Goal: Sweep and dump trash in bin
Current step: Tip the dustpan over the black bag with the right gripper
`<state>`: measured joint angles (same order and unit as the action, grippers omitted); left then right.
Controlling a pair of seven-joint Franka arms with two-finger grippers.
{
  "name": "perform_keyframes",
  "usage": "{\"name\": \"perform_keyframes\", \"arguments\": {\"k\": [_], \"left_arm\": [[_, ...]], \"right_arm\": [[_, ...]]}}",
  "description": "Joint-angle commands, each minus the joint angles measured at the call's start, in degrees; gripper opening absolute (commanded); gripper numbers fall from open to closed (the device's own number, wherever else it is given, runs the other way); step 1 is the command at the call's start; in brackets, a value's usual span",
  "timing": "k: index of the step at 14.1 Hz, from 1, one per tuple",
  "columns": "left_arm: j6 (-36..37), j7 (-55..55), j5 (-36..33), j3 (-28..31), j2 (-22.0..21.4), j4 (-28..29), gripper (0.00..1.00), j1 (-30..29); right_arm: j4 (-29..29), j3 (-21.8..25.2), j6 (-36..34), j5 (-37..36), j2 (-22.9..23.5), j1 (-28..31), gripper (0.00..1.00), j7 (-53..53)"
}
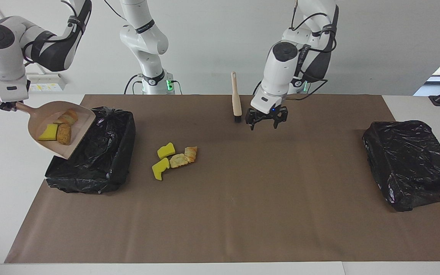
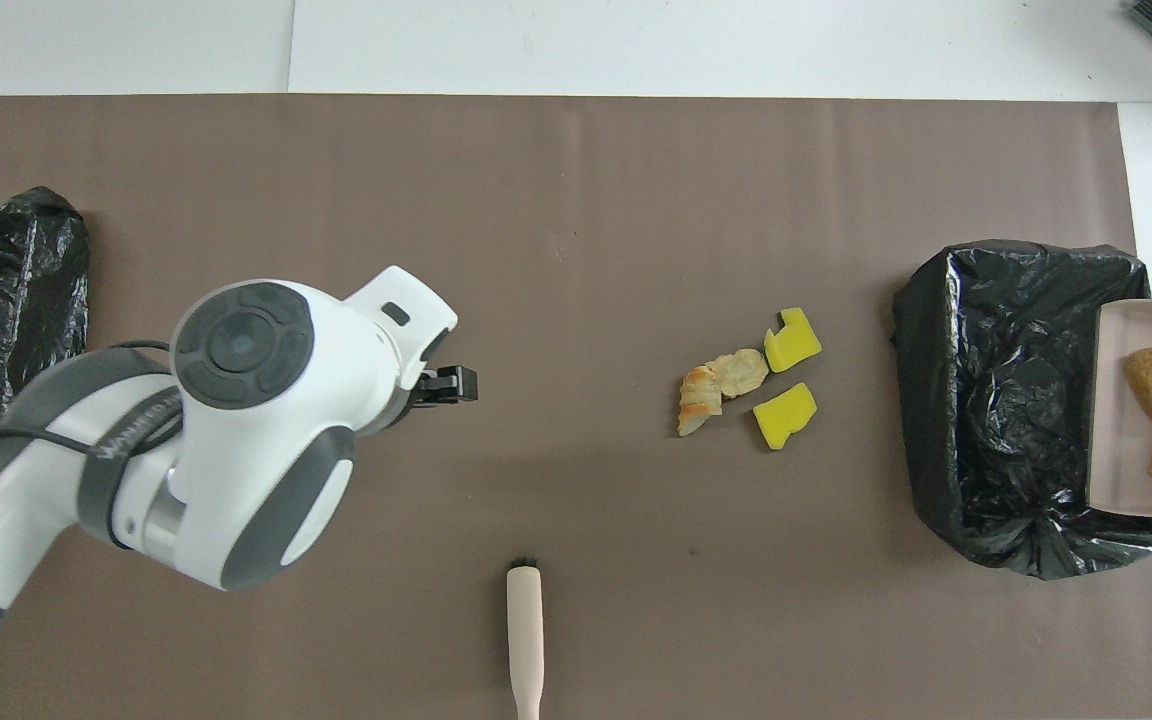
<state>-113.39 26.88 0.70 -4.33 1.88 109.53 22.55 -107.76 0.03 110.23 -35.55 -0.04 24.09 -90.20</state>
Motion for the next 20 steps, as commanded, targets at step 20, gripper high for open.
{"name": "perform_keyframes", "arguments": {"k": [20], "left_arm": [[33.0, -28.6, -1.8, 2.8, -1.5, -28.4, 1.00, -18.6]], "right_arm": [[3.2, -0.2, -3.5, -12.8, -3.2, -2.8, 0.00, -6.4]]}}
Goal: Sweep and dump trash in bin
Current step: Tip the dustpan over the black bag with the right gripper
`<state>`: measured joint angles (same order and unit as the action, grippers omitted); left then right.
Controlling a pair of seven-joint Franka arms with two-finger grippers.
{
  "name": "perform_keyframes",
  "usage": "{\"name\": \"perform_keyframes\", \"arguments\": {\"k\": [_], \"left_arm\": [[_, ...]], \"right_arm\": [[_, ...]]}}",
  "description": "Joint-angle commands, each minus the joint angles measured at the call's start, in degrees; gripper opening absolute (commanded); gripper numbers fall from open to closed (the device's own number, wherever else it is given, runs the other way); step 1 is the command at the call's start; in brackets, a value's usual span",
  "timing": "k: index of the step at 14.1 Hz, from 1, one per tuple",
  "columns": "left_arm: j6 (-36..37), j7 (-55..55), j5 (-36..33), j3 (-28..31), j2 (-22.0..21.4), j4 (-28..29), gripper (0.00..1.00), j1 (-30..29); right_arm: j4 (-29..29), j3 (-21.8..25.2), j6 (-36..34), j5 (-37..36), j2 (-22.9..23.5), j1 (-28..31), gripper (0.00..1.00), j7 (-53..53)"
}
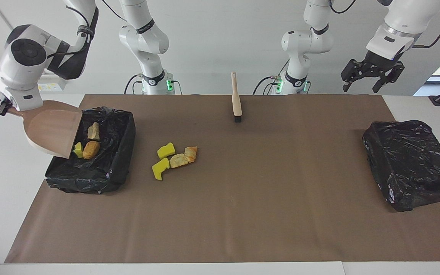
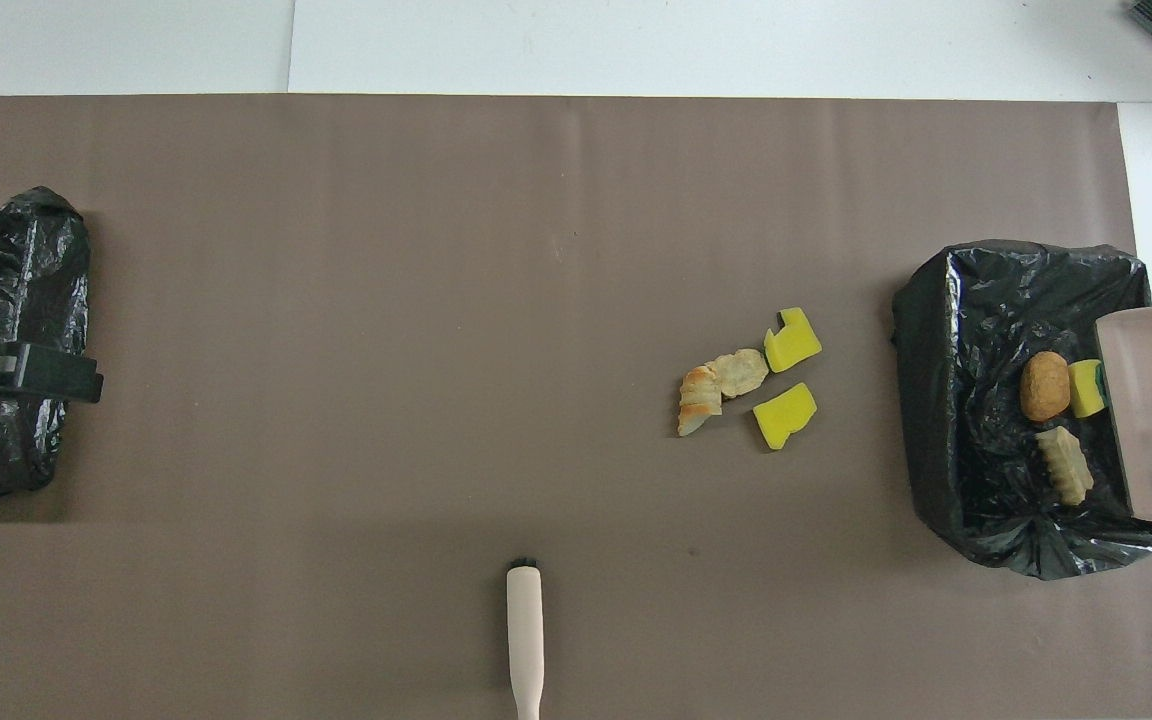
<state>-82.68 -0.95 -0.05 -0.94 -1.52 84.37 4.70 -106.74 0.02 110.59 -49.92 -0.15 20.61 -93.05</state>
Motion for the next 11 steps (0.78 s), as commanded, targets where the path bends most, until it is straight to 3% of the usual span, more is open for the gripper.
{"name": "perform_keyframes", "arguments": {"k": [1, 3, 6, 11], "left_arm": [[2.1, -0.9, -0.7, -0.6, 1.9, -3.2, 1.00, -0.7], [2.3, -0.9, -0.7, -0.6, 1.4, -3.0, 1.00, -0.6], [2.2, -0.9, -1.1, -0.6, 1.1, -2.7, 1.00, -0.3], [2.3, -0.8, -1.0, -0.7, 0.6, -1.7, 1.00, -0.4]], "right_arm": [[4.6, -0.1, -7.1, 5.8, -3.7, 0.7, 0.00, -3.1], [8.2, 0.0, -12.3, 12.7, -4.0, 0.7, 0.00, -2.2], [9.6, -0.6, -17.4, 19.5, -4.2, 0.5, 0.00, 9.9], [9.1, -5.5, -29.7, 31.0, -5.2, -4.3, 0.00, 49.8]]}}
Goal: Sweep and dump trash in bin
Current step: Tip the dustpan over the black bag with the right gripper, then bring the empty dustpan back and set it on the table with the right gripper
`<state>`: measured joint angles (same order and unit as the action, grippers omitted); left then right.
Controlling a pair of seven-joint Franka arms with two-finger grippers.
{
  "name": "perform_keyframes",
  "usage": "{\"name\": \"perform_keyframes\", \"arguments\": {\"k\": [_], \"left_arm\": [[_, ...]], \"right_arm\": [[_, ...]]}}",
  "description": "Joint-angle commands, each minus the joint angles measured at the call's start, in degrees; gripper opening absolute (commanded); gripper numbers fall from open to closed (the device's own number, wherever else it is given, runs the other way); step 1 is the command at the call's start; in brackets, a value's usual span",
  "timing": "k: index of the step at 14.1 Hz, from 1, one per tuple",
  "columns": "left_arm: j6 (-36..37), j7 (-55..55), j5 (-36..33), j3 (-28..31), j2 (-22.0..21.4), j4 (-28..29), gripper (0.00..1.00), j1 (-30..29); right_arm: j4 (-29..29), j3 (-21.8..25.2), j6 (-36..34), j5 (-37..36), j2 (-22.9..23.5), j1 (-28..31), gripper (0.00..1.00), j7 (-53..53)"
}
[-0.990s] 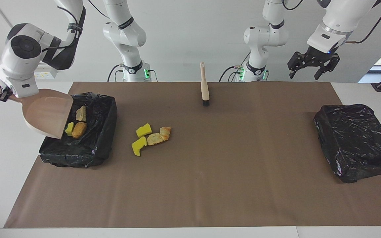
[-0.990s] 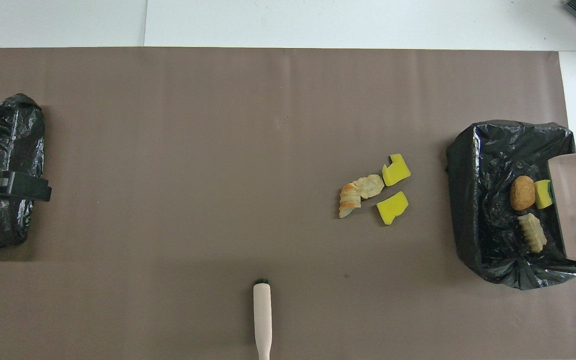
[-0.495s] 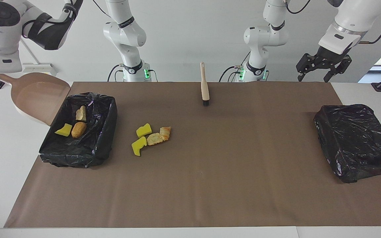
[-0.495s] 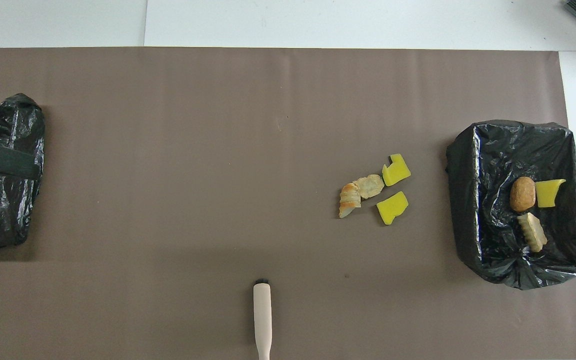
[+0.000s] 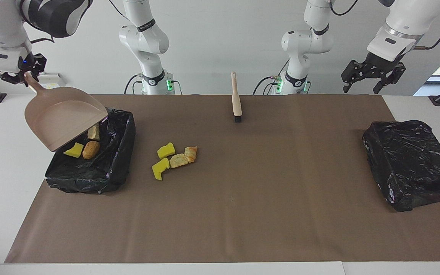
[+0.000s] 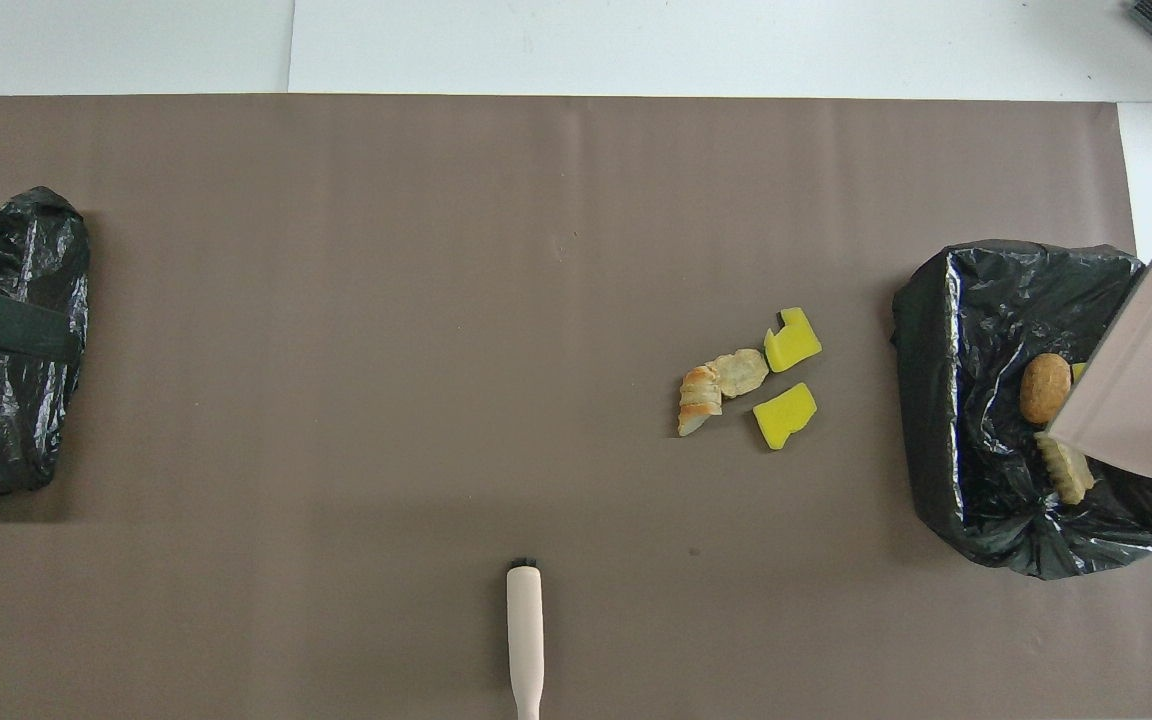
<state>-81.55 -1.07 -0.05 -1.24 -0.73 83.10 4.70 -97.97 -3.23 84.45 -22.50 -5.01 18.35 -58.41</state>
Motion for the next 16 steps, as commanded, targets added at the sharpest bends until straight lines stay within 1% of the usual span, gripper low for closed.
{"name": "perform_keyframes", "arguments": {"k": [1, 3, 6, 10, 12, 13, 15, 16], "left_arm": [[1.2, -0.7, -1.0, -0.3, -0.2, -0.3, 1.00, -0.3], [1.1, -0.4, -1.0, -0.3, -0.2, -0.3, 1.00, -0.3], [1.0, -0.2, -0.9, -0.4, -0.2, -0.3, 1.00, -0.3], [0.8, -0.6, -0.9, -0.4, -0.6, 0.3, 1.00, -0.3], [0.9, -0.6, -0.9, -0.4, -0.9, 0.8, 1.00, -0.2], [0.9, -0.6, -0.9, -0.4, -1.1, 1.4, 1.00, 0.0], [0.7, -0.7, -0.9, -0.4, -2.1, 2.8, 1.00, 0.0], [0.6, -0.8, -0.9, -0.4, -2.3, 2.9, 1.00, 0.1]], "right_arm": [[0.3, -3.0, -4.6, 6.7, -0.3, -3.4, 0.00, 23.7], [0.4, -4.7, -5.5, 9.7, -0.3, -7.0, 0.00, 33.8], [0.5, -4.8, -5.4, 15.2, -0.1, -11.7, 0.00, 45.6], [0.9, -4.8, -1.1, 21.3, 4.2, -21.5, 0.00, 64.2], [1.6, -4.8, 1.0, 25.2, 7.6, -24.7, 0.00, 73.6], [3.6, -4.8, 1.9, 26.6, 10.2, -27.0, 0.00, 77.5], [9.6, -4.8, 3.0, 28.0, 16.8, -32.0, 0.00, 85.5], [12.1, -4.8, 4.7, 29.2, 19.5, -33.8, 0.00, 89.1]]}}
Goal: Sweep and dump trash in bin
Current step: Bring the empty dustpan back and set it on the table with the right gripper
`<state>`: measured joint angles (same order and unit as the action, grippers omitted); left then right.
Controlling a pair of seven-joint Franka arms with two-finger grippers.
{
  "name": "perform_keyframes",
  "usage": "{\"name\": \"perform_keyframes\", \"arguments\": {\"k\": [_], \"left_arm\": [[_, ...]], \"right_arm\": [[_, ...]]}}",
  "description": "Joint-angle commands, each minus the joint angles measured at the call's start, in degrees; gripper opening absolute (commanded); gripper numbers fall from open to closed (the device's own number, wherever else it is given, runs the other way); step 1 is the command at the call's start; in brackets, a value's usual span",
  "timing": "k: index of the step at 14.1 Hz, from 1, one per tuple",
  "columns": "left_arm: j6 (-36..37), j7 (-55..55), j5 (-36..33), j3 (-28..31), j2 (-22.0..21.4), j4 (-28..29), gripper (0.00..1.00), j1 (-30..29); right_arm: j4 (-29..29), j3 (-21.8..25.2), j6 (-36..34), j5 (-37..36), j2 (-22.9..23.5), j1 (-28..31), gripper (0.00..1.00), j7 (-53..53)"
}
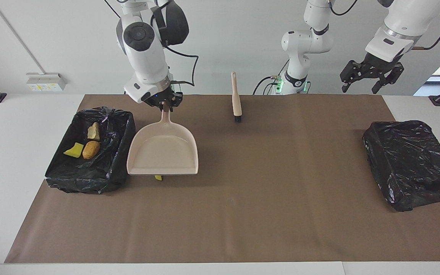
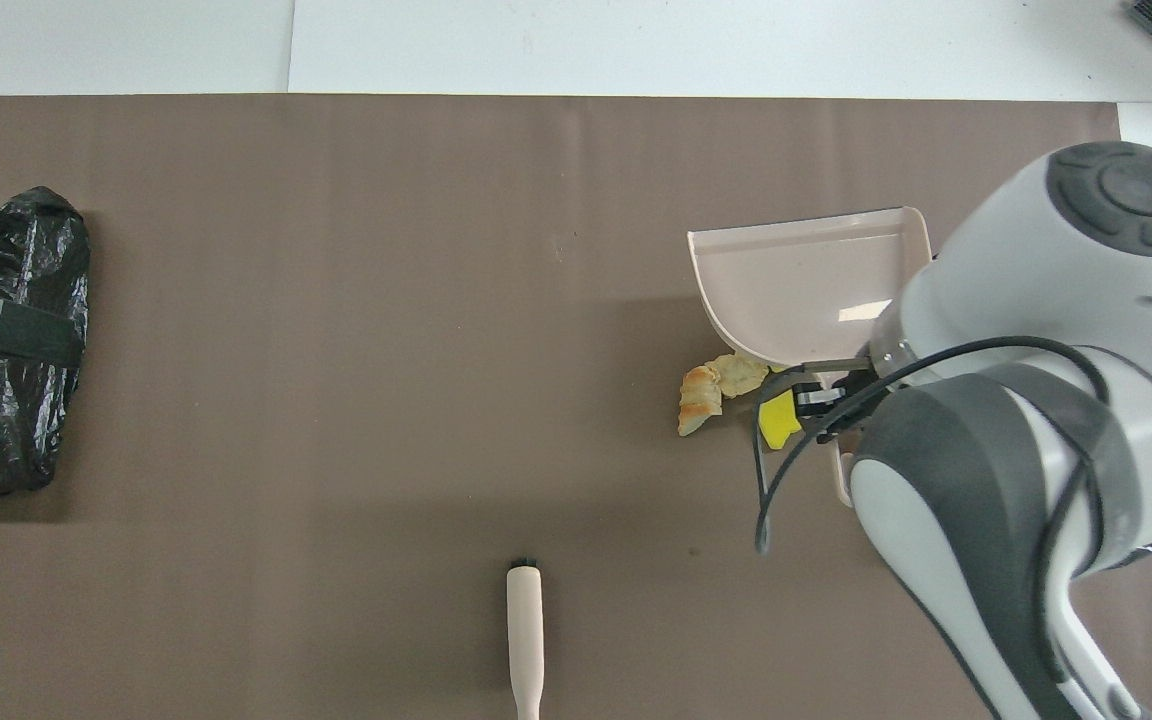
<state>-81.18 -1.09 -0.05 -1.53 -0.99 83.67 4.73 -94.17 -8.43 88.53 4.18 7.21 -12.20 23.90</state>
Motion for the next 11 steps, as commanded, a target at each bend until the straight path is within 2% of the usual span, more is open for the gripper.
{"name": "perform_keyframes", "arguments": {"k": [1, 9, 11], "left_arm": [[0.2, -0.8, -0.9, -0.1, -2.0, 2.4, 1.00, 0.1], [0.3, -0.8, -0.8, -0.1, -2.1, 2.4, 1.00, 0.1], [0.3, -0.8, -0.9, -0.1, -2.0, 2.4, 1.00, 0.0]], "right_arm": [[8.9, 0.4, 3.6, 3.1, 8.5, -4.8, 0.00, 8.5], [13.0, -0.3, 20.8, 4.2, 22.7, -18.8, 0.00, 18.3], [12.8, -0.3, 22.3, 3.6, 23.6, -19.6, 0.00, 18.2]]}}
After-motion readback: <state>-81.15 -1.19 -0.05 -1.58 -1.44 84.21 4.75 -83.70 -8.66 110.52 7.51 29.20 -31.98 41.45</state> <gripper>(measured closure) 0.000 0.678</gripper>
